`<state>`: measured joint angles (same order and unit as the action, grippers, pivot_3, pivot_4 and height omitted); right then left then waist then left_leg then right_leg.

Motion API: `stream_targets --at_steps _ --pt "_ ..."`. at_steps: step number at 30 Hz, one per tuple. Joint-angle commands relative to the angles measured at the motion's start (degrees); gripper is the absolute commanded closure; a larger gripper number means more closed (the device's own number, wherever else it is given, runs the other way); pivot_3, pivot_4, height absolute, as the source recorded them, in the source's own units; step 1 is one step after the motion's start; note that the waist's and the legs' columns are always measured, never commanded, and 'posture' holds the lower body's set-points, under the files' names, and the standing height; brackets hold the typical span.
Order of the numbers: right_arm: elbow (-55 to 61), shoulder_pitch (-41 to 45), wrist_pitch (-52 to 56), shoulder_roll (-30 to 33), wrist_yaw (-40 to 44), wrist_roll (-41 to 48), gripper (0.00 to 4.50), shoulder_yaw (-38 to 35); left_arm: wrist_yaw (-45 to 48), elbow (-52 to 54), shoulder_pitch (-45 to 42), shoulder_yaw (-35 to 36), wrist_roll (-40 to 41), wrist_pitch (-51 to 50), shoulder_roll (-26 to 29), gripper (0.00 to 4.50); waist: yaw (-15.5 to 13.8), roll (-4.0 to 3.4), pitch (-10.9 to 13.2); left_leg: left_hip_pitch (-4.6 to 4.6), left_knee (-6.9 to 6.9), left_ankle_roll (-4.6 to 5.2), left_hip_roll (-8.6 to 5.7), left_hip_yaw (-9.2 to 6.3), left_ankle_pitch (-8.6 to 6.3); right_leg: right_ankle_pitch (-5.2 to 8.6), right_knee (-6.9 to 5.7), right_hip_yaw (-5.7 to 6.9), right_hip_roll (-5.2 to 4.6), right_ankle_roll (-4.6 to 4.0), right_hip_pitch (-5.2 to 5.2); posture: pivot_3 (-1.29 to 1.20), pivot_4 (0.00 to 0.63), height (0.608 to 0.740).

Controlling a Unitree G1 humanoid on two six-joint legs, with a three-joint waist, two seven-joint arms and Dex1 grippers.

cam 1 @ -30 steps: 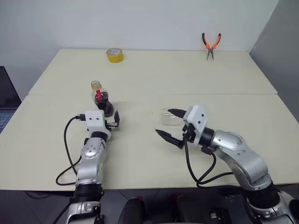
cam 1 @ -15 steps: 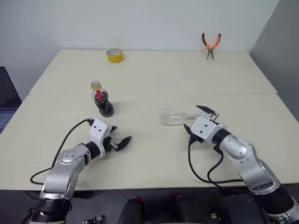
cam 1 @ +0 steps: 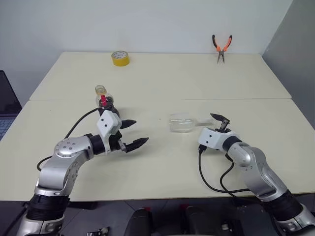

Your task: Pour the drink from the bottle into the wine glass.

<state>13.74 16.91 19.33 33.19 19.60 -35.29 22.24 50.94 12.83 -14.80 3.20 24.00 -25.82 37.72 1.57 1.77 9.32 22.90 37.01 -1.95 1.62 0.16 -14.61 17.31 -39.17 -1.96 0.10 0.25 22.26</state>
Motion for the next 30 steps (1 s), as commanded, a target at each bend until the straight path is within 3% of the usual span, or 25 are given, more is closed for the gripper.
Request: stream_targets --at_steps 1,12,16,22,25,26,30 --pt "-2.16 2.63 -2.02 -1.05 -2.19 -4.52 0.0 1.07 0.51 0.54 -2.04 -1.13 0.24 0.92 -0.85 0.01 0.01 0.0 0.0 0.0 0.0 0.0 0.0 0.0 0.0 0.0 0.0 0.0 0.0 0.0 0.0 0.0 0.15 0.74" --pt "-16.25 8.47 -5.85 -6.53 -7.85 -10.38 0.0 2.93 4.31 -1.08 -1.9 -1.41 2.04 0.97 -0.56 0.01 0.14 0.0 0.0 -0.02 0.0 -0.01 0.02 0.0 0.01 0.0 -0.08 -0.01 0.03 -0.02 0.02 0.0 0.15 0.74" --pt "-18.36 9.34 -6.5 -8.1 -9.08 -10.74 0.9 2.54 6.57 -1.6 -1.09 0.32 2.38 1.22 2.02 0.0 0.33 0.01 -0.01 -0.05 0.01 -0.01 0.03 0.04 0.0 0.0 -0.14 -0.07 0.04 -0.02 0.04 0.0 0.15 0.74" --pt "-20.34 10.28 -7.66 -9.03 -9.91 -11.01 3.05 2.08 10.22 -3.76 -1.29 3.47 2.74 1.48 7.35 0.0 0.31 0.01 -0.01 -0.06 0.01 0.0 0.03 0.03 0.0 0.03 -0.22 -0.06 0.05 -0.07 0.06 0.0 0.15 0.74" --pt "-20.03 10.64 -8.02 -9.49 -10.58 -10.8 4.09 1.46 12.11 -2.52 -2.41 6.91 7.94 -3.42 9.64 0.0 0.32 0.02 0.0 -0.04 0.03 0.0 0.03 0.02 0.0 0.03 -0.22 -0.05 0.05 -0.07 0.07 0.0 0.15 0.74" --pt "-19.7 10.65 -8.1 -9.59 -10.8 -10.73 4.27 1.22 12.28 -1.81 -2.55 7.85 9.39 -4.85 10.19 0.0 0.34 0.03 -0.01 -0.04 0.04 0.0 0.04 0.03 0.0 0.03 -0.25 -0.06 0.05 -0.07 0.07 0.0 0.15 0.74" --pt "-19.02 10.57 -8.52 -9.84 -11.1 -10.75 4.31 0.58 12.1 0.01 -2.57 9.34 12.12 -7.64 11.29 0.0 0.34 0.01 0.0 -0.04 0.02 0.0 0.03 0.02 0.0 0.05 -0.28 -0.07 0.06 -0.09 0.1 0.0 0.15 0.74"
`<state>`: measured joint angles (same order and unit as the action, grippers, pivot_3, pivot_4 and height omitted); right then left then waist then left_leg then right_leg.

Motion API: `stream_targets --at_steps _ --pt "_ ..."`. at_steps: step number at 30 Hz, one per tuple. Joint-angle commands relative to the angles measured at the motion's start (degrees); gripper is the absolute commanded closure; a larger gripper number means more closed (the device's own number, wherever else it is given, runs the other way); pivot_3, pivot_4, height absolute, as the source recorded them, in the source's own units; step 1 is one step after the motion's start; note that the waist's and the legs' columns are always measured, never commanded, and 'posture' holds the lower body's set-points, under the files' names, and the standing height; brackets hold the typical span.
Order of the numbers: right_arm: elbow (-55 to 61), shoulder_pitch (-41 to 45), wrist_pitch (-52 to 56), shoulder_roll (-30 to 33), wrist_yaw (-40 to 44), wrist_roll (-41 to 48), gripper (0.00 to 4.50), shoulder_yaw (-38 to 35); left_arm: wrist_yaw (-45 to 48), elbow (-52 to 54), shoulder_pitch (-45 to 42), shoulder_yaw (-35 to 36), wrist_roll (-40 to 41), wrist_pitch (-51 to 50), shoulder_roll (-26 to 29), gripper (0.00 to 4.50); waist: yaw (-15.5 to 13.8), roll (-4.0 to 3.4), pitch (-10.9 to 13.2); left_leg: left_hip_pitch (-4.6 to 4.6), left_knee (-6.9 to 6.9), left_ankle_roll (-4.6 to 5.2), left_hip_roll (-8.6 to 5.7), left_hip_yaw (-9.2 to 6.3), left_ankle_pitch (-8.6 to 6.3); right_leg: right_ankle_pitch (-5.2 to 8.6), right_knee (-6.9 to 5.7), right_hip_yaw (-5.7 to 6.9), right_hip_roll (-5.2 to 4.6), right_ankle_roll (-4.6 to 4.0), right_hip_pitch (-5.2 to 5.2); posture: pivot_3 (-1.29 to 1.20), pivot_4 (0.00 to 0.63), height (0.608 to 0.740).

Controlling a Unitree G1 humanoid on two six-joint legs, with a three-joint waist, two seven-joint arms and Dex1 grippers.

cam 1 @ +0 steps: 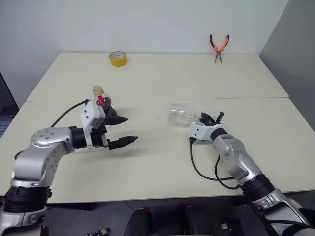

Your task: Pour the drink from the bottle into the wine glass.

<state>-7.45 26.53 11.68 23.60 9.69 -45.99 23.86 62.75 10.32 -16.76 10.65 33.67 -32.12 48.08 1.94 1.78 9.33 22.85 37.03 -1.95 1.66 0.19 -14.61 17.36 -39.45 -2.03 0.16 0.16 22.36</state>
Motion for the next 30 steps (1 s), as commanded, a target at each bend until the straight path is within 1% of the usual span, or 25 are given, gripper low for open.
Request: stream_targets --at_steps 1,3,6,7,10,14,18,20,23,30 --pt "2.5 0.89 -0.94 -0.4 -1.11 0.19 4.31 -1.29 0.21 3.03 -0.52 2.32 3.04 -1.99 1.25 0.0 -0.05 0.0 0.0 0.0 0.0 0.0 0.0 0.0 0.0 0.0 0.0 0.0 0.0 0.0 0.0 0.0 0.15 0.74" --pt "5.24 0.45 -1.26 -1.46 -0.6 2.61 4.31 -2.82 -0.17 3.71 -0.81 4.39 4.84 -3.84 2.27 0.0 -0.03 0.02 0.01 0.01 0.02 0.0 -0.01 0.0 0.0 0.0 0.0 0.0 0.0 0.0 0.0 0.0 0.15 0.74" --pt "11.05 -1.46 -2.53 -4.45 2.79 11.52 4.31 -6.21 0.4 4.2 -0.3 7.19 6.29 -5.09 4.66 0.0 0.16 0.02 0.03 0.03 -0.01 0.0 0.03 -0.01 0.0 0.02 -0.07 -0.01 0.02 -0.04 0.07 0.0 0.15 0.74" --pt "12.49 -2.3 -3.2 -6.11 3.86 15.73 4.31 -7.55 0.54 4.19 0.22 7.67 5.9 -4.82 5.38 0.0 0.17 0.02 0.03 0.03 -0.01 0.0 0.03 -0.01 0.0 0.03 -0.1 -0.01 0.02 -0.06 0.08 0.0 0.15 0.74" --pt "15.2 -4.56 -1.72 -10.28 6.97 24.34 4.31 -10.52 0.62 3.84 0.77 8.49 5.46 -3.95 6.16 0.0 0.02 0.01 0.03 0.01 -0.03 0.0 0.04 -0.05 0.0 0.05 -0.12 0.02 0.02 -0.08 0.07 0.0 0.15 0.74" --pt "14.59 -7.32 -9.83 -12.42 10.39 33.32 4.32 -10.58 -0.47 4.52 -0.12 9.62 6.45 -3.93 5.62 0.0 -0.28 0.01 0.03 0.02 0.02 0.0 0.01 -0.07 0.0 0.05 -0.12 0.08 -0.02 -0.08 0.03 0.0 0.15 0.74" --pt "11.78 -8.56 -13.38 -15.3 12.68 40.69 4.32 -11.38 -0.73 4.64 -0.43 10.49 8.26 -4.93 5.58 0.0 -0.13 0.01 0.03 0.0 0.02 0.01 0.02 -0.07 0.0 0.05 -0.13 0.08 -0.02 -0.08 0.01 0.0 0.15 0.74" --pt "9.41 -8.6 -15.65 -17.04 13.92 44.55 4.32 -11.97 -0.41 4.59 -0.25 10.59 9.22 -6.02 6.39 0.0 -0.1 0.01 0.03 -0.01 0.01 0.01 0.03 -0.07 0.0 0.05 -0.14 0.08 -0.02 -0.09 0.02 0.0 0.15 0.74" --pt "4.46 -7.95 -20.84 -19.15 15.88 47.34 4.32 -11.49 -0.28 5.0 -0.28 10.47 10.72 -7.92 7.13 0.0 -0.07 0.0 0.03 -0.01 0.01 0.0 0.03 -0.08 0.0 0.05 -0.14 0.09 -0.02 -0.09 0.02 0.0 0.15 0.74" --pt "-3.52 -6.15 -28.03 -21.13 17.49 47.62 4.32 -10.57 -0.18 5.94 1.12 10.55 10.8 -7.03 6.85 0.0 -0.08 -0.01 0.04 -0.02 0.01 0.0 0.03 -0.07 0.0 0.06 -0.16 0.08 -0.02 -0.11 0.02 0.0 0.15 0.74"
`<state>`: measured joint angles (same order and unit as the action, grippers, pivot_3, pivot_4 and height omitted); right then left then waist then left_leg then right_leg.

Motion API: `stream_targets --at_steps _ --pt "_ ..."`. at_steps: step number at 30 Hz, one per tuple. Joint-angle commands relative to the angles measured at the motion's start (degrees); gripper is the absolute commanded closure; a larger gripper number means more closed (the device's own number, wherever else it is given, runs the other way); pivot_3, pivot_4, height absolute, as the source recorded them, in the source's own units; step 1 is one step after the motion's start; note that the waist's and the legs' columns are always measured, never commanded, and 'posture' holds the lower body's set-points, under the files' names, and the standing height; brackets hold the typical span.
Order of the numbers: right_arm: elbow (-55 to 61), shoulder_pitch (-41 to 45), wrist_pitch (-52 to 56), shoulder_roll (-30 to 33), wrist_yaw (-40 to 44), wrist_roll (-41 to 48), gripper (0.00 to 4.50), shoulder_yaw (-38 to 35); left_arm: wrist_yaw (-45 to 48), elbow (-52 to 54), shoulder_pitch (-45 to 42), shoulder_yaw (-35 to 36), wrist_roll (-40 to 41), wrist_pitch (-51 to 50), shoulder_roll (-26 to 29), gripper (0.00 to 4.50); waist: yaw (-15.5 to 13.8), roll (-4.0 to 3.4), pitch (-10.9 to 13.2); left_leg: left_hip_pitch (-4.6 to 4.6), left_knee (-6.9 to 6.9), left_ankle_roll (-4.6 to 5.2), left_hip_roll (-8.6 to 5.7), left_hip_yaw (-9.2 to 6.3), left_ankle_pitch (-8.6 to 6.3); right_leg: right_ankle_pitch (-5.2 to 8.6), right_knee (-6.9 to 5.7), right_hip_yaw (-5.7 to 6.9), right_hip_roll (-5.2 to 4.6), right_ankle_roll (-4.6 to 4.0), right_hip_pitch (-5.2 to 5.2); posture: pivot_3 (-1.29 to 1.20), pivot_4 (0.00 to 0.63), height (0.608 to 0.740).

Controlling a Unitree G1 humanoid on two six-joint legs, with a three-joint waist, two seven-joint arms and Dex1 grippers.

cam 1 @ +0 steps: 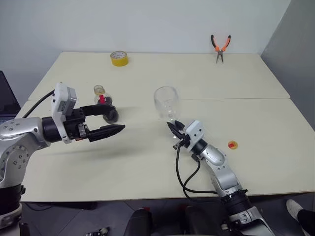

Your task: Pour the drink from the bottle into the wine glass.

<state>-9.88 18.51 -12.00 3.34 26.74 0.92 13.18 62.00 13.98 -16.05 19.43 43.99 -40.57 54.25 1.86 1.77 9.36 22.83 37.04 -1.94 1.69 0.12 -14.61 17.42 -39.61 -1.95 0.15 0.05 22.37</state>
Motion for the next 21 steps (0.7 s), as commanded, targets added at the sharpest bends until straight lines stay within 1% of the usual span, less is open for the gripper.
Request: stream_targets --at_steps 1,9,15,21 --pt "-2.43 2.22 -5.17 -0.99 0.67 0.72 4.32 0.09 0.61 2.63 0.46 1.75 0.66 1.48 0.59 0.0 0.0 0.0 0.0 0.0 0.0 0.0 0.0 0.0 0.0 0.0 0.0 0.0 0.0 0.0 0.0 0.0 0.15 0.74" --pt "-12.87 5.55 -9.96 -1.74 1.37 1.57 4.32 -1.5 1.97 1.61 -0.37 1.38 0.4 3.4 0.62 0.0 0.0 0.0 0.0 -0.02 0.0 0.0 0.0 0.0 0.0 0.02 -0.04 0.0 0.0 -0.03 0.0 0.0 0.15 0.74" --pt "-15.98 6.05 -10.43 -1.93 2.9 2.92 4.32 -1.99 2.48 0.58 -0.96 0.53 -0.22 4.79 0.2 0.0 0.0 0.0 0.0 -0.02 0.0 0.0 0.0 0.01 0.0 0.02 -0.05 -0.01 0.0 -0.03 0.0 0.0 0.15 0.74" --pt "-16.07 5.35 -10.65 -1.29 3.35 3.13 4.32 -1.99 3.13 -1.08 -1.64 0.06 -1.02 6.04 0.12 0.0 0.0 0.0 0.0 -0.03 0.0 0.0 0.0 0.01 0.0 0.02 -0.06 -0.01 0.0 -0.03 0.0 0.0 0.15 0.74"
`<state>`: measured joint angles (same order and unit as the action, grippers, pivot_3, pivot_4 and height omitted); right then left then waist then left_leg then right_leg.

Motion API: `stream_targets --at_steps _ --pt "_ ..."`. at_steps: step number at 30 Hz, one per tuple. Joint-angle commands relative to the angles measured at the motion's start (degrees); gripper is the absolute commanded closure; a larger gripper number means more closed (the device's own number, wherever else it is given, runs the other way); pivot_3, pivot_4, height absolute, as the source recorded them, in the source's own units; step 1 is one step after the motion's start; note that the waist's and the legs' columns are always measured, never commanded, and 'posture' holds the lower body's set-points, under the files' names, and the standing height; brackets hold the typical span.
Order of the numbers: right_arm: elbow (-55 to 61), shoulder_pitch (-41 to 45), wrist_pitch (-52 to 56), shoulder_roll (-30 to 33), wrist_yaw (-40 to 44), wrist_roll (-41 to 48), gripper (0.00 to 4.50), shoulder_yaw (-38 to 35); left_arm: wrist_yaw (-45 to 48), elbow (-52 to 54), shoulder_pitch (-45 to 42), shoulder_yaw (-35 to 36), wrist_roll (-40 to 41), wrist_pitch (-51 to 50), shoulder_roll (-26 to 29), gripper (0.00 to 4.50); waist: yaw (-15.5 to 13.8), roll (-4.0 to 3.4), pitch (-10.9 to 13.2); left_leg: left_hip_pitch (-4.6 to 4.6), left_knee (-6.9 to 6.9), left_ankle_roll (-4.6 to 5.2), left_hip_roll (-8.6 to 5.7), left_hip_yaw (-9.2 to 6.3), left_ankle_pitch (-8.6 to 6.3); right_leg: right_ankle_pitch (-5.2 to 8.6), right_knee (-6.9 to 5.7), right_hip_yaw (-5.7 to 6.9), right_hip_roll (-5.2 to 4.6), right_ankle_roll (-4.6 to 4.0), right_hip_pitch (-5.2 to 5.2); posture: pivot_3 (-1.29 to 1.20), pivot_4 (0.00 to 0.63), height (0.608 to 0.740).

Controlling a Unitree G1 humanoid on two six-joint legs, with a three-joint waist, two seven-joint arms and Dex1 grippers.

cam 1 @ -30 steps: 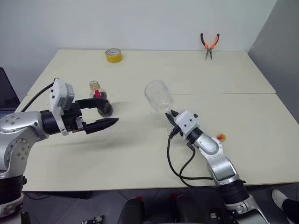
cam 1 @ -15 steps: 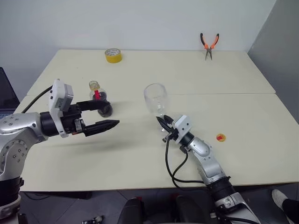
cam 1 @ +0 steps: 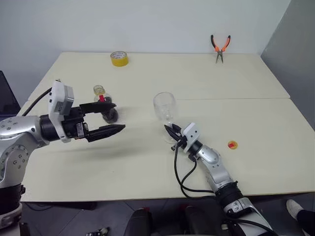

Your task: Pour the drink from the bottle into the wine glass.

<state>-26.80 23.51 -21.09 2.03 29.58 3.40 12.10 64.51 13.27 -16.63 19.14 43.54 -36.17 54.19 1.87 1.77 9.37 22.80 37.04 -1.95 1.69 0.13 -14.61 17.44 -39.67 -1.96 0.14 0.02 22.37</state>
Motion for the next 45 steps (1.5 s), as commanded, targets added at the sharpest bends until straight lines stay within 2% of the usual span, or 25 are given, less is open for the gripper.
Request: stream_targets --at_steps 1,4,12,13,36,45 --pt "1.05 0.14 -1.49 0.22 0.66 0.63 3.97 -0.88 0.73 -0.64 -1.1 0.19 -0.74 1.96 0.19 0.0 0.0 0.0 0.0 0.0 0.0 0.0 0.0 0.0 0.0 0.0 0.0 0.0 0.0 0.0 0.0 0.0 0.15 0.74" --pt "1.44 -0.18 -1.32 0.59 0.85 0.6 3.07 -0.92 0.99 -1.28 -1.21 -0.26 -1.18 2.77 0.1 0.0 -0.01 0.0 0.0 0.0 0.0 0.0 0.0 0.0 0.0 0.0 -0.01 0.0 0.0 0.0 0.0 0.0 0.15 0.74" --pt "2.02 -0.45 -1.07 1.24 0.5 0.29 0.17 -1.0 1.83 -2.4 -1.15 -0.91 -2.24 4.35 -0.09 0.0 -0.01 0.0 0.0 0.0 0.0 0.0 0.0 0.0 0.0 0.0 -0.01 0.0 0.0 0.0 0.0 0.0 0.15 0.74" --pt "2.15 -0.48 -1.03 1.32 0.42 0.24 0.05 -1.0 1.85 -2.42 -1.11 -0.96 -2.3 4.47 -0.13 0.0 -0.01 0.0 0.0 0.0 0.0 0.0 0.0 0.0 0.0 0.0 -0.01 0.0 0.0 0.0 0.0 0.0 0.15 0.74" --pt "1.31 -1.39 2.55 4.37 -1.43 -2.65 0.05 -0.85 0.69 -1.66 -1.91 -2.0 -2.66 5.13 -1.34 0.0 -0.02 0.0 0.0 0.0 0.01 0.0 0.0 0.0 0.0 0.0 -0.02 0.0 0.0 0.0 0.0 0.0 0.15 0.74" --pt "3.95 -3.54 3.95 5.99 0.19 -2.32 0.05 -0.62 0.05 -0.78 -1.93 -1.81 -2.51 4.97 -1.79 0.0 -0.07 0.01 -0.01 0.0 0.01 0.0 -0.01 -0.01 0.0 0.0 -0.02 0.0 0.0 0.0 -0.01 0.0 0.15 0.74"
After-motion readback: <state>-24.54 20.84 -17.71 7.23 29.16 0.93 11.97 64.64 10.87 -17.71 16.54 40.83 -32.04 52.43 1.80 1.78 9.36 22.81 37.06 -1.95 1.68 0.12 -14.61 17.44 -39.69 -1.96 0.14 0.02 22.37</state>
